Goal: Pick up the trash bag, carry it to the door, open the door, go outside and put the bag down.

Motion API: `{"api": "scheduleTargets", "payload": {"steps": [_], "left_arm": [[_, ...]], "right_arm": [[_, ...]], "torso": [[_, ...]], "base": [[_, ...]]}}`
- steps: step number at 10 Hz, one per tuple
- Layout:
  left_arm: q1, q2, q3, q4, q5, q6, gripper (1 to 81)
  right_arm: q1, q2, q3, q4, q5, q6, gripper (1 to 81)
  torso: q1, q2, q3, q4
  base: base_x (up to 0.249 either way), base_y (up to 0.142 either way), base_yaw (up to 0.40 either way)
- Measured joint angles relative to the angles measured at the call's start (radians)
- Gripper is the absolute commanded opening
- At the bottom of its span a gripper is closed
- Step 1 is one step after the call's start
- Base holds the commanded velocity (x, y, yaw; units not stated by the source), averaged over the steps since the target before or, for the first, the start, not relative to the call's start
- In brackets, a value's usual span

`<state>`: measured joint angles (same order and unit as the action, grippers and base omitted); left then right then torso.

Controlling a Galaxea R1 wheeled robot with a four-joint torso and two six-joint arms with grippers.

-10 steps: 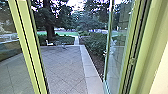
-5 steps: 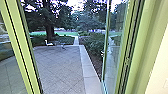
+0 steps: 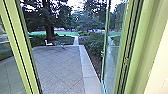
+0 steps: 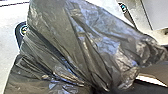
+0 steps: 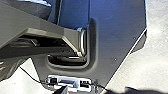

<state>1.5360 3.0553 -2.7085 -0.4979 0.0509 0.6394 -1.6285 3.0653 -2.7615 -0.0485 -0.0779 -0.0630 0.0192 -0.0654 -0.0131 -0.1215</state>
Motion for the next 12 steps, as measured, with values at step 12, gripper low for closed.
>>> {"api": "scheduleTargets", "payload": {"steps": [12], "left_arm": [[0.008, 0.000, -0.002, -0.002, -0.006, -0.001, 1.0]], "right_arm": [[-0.007, 0.001, 0.001, 0.003, -0.001, 0.000, 81.1]], "torso": [[-0.002, -0.001, 0.000, 0.000]], "base": [[0.073, 0.000, 0.000]]}}
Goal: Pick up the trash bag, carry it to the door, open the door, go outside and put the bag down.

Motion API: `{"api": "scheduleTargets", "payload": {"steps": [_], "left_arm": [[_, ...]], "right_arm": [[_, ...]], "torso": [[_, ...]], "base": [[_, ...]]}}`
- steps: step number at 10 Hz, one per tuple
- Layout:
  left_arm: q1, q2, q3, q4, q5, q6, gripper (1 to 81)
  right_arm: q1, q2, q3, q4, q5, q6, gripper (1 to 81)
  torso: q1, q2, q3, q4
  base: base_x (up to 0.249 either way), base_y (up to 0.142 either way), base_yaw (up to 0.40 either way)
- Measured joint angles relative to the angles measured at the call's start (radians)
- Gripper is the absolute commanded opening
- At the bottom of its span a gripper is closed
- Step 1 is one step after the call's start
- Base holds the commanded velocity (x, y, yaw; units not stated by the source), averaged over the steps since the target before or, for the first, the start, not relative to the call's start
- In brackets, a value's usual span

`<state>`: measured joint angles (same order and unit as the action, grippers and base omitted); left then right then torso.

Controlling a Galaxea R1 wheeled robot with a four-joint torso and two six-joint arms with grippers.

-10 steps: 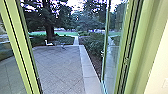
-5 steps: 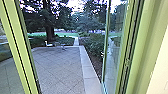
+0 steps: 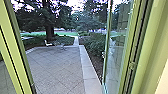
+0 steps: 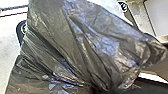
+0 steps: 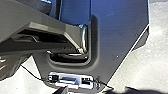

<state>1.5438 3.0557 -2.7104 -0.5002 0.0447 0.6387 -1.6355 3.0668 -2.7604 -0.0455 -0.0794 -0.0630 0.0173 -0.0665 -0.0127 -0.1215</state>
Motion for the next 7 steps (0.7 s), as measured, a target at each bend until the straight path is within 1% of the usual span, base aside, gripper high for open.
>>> {"api": "scheduleTargets", "payload": {"steps": [7], "left_arm": [[-0.003, 0.000, 0.000, 0.000, 0.000, 0.000, 1.0]], "right_arm": [[0.004, 0.000, 0.000, 0.000, 0.001, 0.000, 81.1]], "torso": [[0.000, 0.000, 0.000, 0.000]], "base": [[0.112, 0.000, 0.000]]}}
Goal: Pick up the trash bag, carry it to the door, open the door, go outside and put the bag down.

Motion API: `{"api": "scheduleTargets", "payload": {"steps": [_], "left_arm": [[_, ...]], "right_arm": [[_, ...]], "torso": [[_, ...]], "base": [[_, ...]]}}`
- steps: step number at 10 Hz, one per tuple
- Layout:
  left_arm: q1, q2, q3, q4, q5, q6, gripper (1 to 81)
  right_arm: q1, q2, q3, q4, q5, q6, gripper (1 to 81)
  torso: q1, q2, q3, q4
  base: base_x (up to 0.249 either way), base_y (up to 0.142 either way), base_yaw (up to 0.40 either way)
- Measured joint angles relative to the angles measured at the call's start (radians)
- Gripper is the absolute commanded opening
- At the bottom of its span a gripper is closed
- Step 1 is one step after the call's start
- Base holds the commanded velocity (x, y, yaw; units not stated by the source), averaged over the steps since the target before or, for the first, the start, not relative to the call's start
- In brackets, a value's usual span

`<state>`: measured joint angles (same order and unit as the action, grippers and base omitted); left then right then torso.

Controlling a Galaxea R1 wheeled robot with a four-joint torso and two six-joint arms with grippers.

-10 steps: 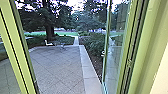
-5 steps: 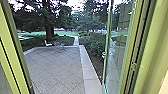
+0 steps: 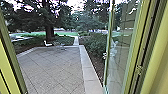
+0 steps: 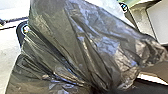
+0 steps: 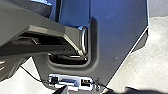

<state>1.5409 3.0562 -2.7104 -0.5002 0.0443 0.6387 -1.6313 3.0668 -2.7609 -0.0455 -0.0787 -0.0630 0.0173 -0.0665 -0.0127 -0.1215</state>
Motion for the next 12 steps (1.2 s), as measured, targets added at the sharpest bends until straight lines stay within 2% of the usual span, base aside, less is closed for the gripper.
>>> {"api": "scheduleTargets", "payload": {"steps": [12], "left_arm": [[0.001, 0.002, 0.000, 0.000, 0.001, 0.000, 1.0]], "right_arm": [[0.000, 0.000, -0.001, 0.000, 0.000, 0.000, 81.1]], "torso": [[-0.002, -0.001, 0.000, 0.000]], "base": [[0.100, 0.000, 0.000]]}}
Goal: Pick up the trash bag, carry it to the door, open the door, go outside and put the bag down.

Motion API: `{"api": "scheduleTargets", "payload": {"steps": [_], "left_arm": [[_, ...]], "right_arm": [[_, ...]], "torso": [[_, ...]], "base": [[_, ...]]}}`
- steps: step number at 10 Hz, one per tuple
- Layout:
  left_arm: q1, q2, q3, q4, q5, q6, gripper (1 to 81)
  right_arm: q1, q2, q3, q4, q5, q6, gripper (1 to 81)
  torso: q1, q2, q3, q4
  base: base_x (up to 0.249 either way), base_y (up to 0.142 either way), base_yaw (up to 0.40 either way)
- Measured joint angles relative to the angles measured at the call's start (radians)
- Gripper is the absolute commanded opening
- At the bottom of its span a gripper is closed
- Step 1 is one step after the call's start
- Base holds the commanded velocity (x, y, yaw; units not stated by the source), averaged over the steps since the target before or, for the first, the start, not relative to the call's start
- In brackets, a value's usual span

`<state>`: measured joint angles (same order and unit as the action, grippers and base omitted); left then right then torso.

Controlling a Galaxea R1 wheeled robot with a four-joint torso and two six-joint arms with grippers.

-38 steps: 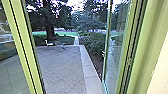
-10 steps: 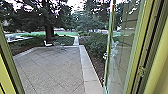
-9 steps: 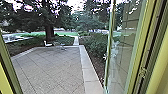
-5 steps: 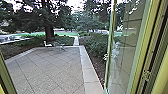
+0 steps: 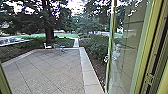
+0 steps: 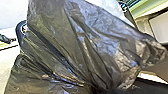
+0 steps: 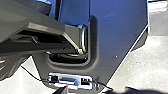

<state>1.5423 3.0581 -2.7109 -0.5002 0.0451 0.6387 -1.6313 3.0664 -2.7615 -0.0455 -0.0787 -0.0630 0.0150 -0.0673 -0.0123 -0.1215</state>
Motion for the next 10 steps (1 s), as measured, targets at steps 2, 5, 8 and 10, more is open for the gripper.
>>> {"api": "scheduleTargets", "payload": {"steps": [2, 5, 8, 10], "left_arm": [[-0.004, 0.000, 0.000, 0.000, 0.000, 0.000, 1.0], [0.005, 0.000, 0.000, 0.000, 0.000, 0.000, 1.0], [0.010, 0.000, 0.000, 0.000, 0.000, 0.000, 1.0], [0.000, 0.000, 0.000, 0.000, 0.000, 0.000, 1.0]], "right_arm": [[0.006, 0.000, 0.000, 0.000, 0.001, 0.000, 81.1], [-0.009, 0.000, 0.001, 0.000, -0.002, 0.000, 81.1], [-0.003, 0.000, 0.001, 0.000, 0.000, -0.001, 81.1], [-0.003, 0.000, 0.001, 0.000, -0.002, 0.000, 81.1]], "torso": [[0.000, 0.000, 0.000, 0.000], [-0.001, -0.001, 0.000, 0.000], [-0.003, -0.002, 0.001, 0.000], [-0.002, -0.001, 0.000, 0.000]], "base": [[0.082, 0.000, 0.000], [0.082, 0.000, 0.000], [0.083, 0.000, 0.000], [0.090, 0.000, 0.000]]}}
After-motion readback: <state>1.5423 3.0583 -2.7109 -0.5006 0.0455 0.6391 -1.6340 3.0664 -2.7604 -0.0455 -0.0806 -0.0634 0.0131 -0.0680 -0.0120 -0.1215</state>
